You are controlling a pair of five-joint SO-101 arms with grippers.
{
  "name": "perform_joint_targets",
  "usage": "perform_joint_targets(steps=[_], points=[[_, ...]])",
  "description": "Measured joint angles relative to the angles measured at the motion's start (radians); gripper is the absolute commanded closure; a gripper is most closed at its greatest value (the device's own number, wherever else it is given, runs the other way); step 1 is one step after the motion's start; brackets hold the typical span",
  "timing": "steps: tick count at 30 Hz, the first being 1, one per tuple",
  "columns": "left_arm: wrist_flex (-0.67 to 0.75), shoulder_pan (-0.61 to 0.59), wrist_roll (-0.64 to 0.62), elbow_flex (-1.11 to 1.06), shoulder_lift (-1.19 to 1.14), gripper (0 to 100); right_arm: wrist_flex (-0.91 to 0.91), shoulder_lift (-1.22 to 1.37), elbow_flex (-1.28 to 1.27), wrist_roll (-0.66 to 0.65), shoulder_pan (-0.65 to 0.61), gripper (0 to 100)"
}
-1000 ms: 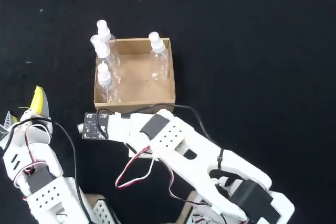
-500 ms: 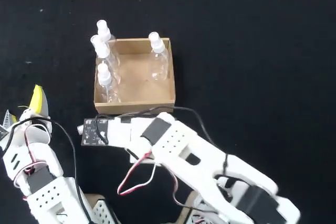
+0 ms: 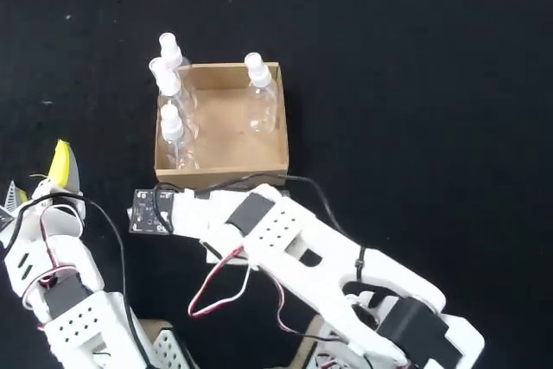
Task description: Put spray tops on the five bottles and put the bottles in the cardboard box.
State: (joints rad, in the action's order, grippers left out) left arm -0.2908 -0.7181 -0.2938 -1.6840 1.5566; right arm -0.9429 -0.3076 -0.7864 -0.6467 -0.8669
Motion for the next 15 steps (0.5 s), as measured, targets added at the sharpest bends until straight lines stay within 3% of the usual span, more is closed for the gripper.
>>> perform_joint_targets(steps=[15], points=[[0.006, 0.0, 0.0, 0.0, 0.0, 76, 0.023, 0.002, -0.018, -0.097, 0.04, 74.7]])
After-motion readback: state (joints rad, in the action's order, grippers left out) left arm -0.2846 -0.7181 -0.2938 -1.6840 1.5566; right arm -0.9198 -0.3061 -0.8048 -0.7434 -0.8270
